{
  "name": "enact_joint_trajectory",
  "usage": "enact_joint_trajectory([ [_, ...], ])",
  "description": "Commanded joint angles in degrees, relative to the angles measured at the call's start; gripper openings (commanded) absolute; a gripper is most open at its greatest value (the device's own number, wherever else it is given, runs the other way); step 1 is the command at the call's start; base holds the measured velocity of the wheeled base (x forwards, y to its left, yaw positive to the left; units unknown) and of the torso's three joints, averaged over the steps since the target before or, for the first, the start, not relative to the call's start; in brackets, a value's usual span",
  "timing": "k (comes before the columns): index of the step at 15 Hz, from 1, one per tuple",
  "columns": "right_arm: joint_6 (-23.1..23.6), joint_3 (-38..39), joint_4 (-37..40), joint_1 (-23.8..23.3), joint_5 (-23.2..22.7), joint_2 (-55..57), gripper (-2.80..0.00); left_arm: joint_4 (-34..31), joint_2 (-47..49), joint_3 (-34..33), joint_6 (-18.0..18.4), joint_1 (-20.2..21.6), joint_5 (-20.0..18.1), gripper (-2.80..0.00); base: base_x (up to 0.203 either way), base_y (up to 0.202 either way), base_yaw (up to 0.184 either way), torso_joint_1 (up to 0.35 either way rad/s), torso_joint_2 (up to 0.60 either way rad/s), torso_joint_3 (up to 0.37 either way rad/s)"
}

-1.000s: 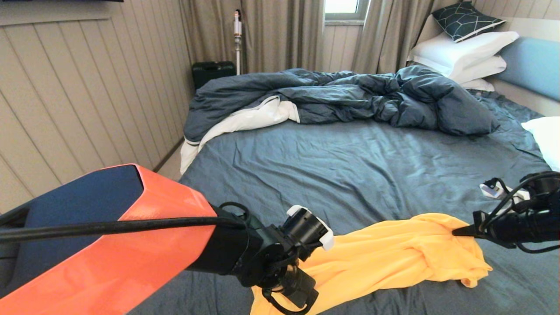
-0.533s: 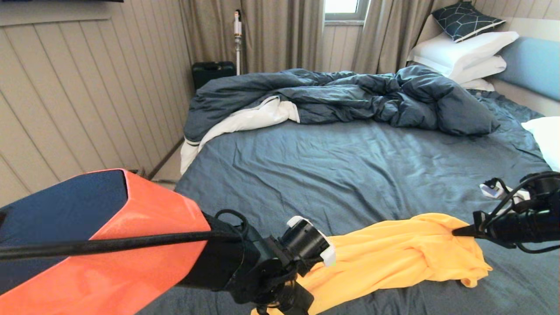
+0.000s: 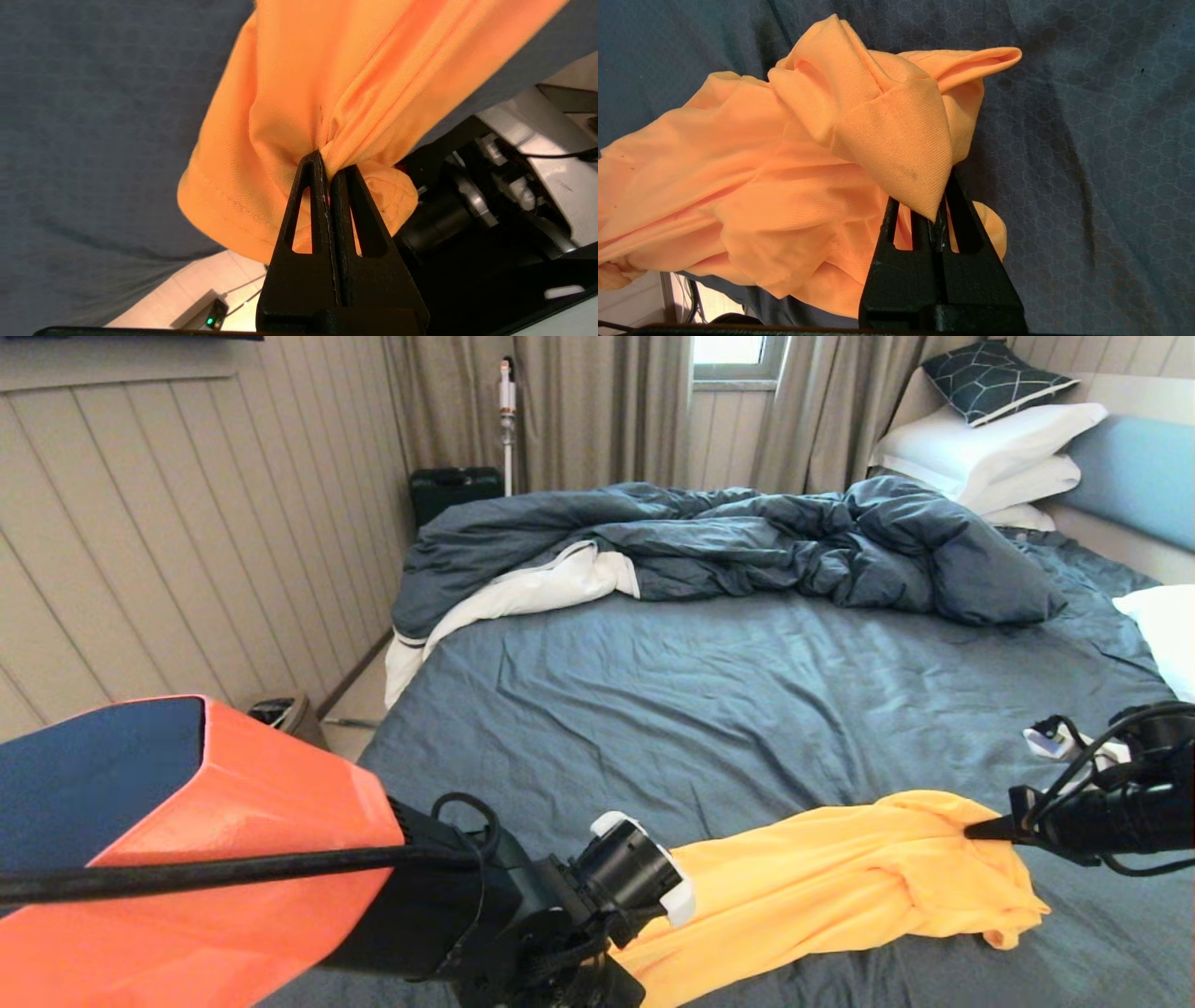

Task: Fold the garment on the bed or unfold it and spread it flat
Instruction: Fold the yellow T-shirt

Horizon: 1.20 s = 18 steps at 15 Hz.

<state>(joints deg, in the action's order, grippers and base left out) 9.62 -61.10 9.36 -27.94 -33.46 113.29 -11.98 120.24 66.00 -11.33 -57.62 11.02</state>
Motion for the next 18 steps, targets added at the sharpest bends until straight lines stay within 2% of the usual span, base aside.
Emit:
enact_joint_trajectory([
  [1, 0.0, 0.0, 0.0, 0.0, -0.2, 0.0, -2.8, -0.2, -0.7, -1.1, 0.1, -0.3, 0.0, -2.8, 0.0, 0.0, 0.0, 0.0, 0.0, 0.0],
  [7, 0.1, 0.0, 0.0, 0.0, -0.2, 0.0, -2.8, -0.1, 0.3, -0.3, 0.4, -2.0, -0.1, -2.8, 0.0, 0.0, 0.0, 0.0, 0.0, 0.0],
  [8, 0.1, -0.1, 0.0, 0.0, -0.2, 0.0, -2.8, -0.1, 0.3, -0.4, 0.5, -2.1, -0.1, 0.0, 0.0, 0.0, 0.0, 0.0, 0.0, 0.0],
  [18, 0.1, -0.3, 0.0, 0.1, -0.1, 0.1, -2.8, 0.2, -10.8, -3.2, -1.3, -2.6, -0.8, 0.0, 0.0, 0.0, 0.0, 0.0, 0.0, 0.0],
])
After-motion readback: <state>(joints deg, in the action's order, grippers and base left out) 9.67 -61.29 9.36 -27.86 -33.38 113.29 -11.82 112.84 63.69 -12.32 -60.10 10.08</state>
